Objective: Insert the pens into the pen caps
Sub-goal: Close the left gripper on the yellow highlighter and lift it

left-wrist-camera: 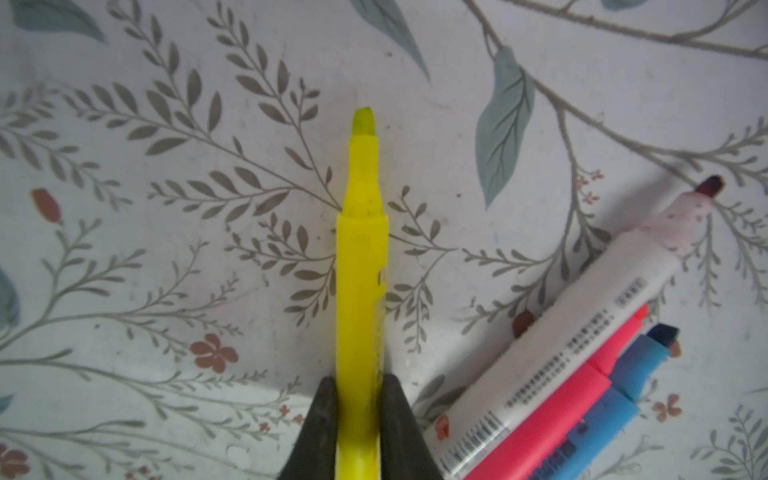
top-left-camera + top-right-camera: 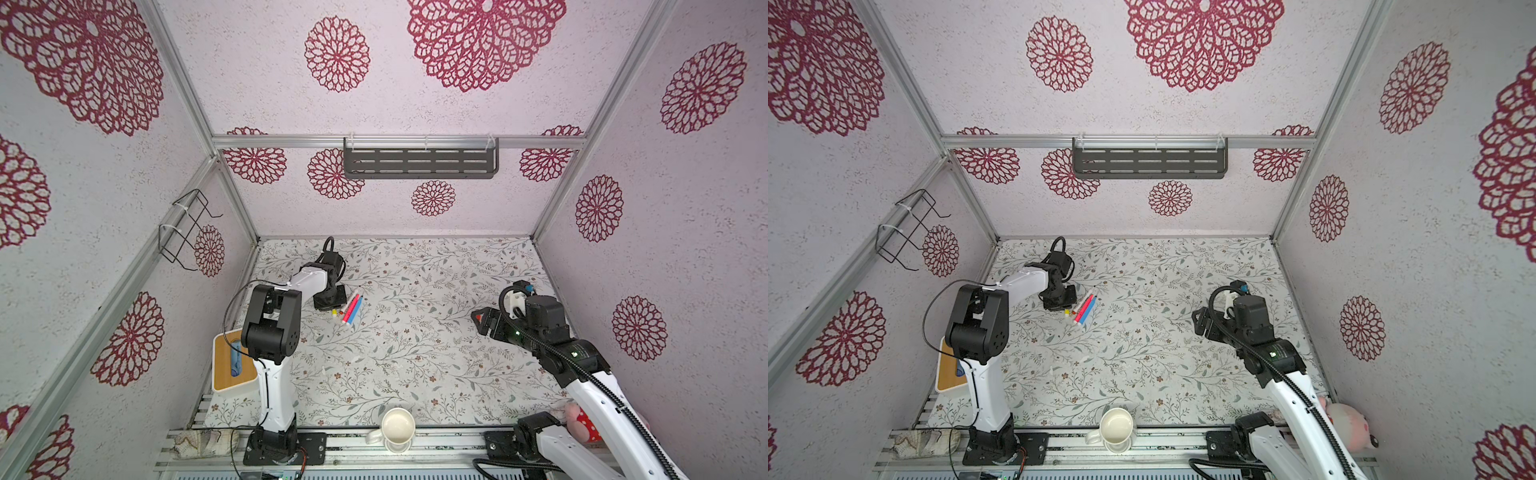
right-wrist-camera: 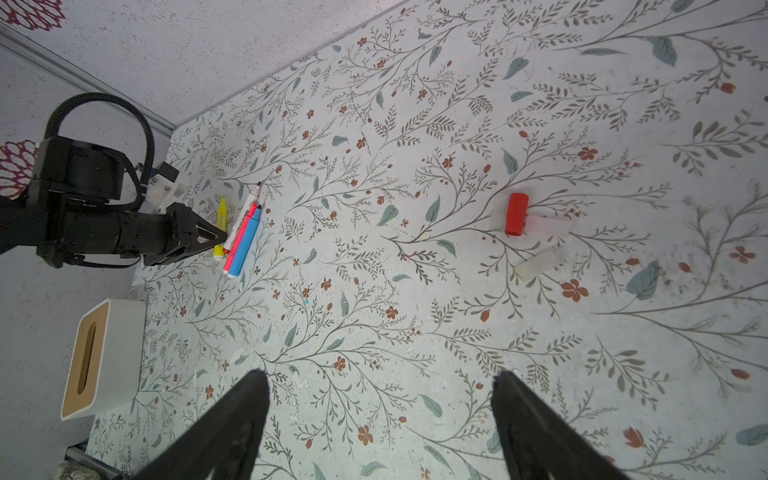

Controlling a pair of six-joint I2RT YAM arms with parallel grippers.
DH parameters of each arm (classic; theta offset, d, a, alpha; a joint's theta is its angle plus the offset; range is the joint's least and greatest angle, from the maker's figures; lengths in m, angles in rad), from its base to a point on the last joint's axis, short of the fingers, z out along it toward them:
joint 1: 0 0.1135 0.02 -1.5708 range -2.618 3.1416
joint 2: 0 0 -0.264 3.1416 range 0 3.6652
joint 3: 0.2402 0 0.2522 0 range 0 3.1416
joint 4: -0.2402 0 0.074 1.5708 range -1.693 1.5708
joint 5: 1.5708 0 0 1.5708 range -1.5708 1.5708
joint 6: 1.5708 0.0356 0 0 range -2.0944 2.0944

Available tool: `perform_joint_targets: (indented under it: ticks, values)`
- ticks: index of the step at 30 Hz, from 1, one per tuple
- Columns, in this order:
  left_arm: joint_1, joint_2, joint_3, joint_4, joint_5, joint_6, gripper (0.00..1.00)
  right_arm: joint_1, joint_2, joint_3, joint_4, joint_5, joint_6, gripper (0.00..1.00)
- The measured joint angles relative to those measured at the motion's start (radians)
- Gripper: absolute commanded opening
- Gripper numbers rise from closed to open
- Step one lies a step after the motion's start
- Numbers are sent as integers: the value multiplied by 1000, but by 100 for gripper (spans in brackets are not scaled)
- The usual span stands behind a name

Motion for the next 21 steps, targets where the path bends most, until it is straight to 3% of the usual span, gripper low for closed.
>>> perform_joint_targets:
  ticks: [12,21]
  values:
    - [-9,-89,-47,-47,8,6,9,0,-9,-13,17,-11,9,86]
    - [-73,-392,-103,-10,75,17,10,0,-8,-45,96,-133,10,86]
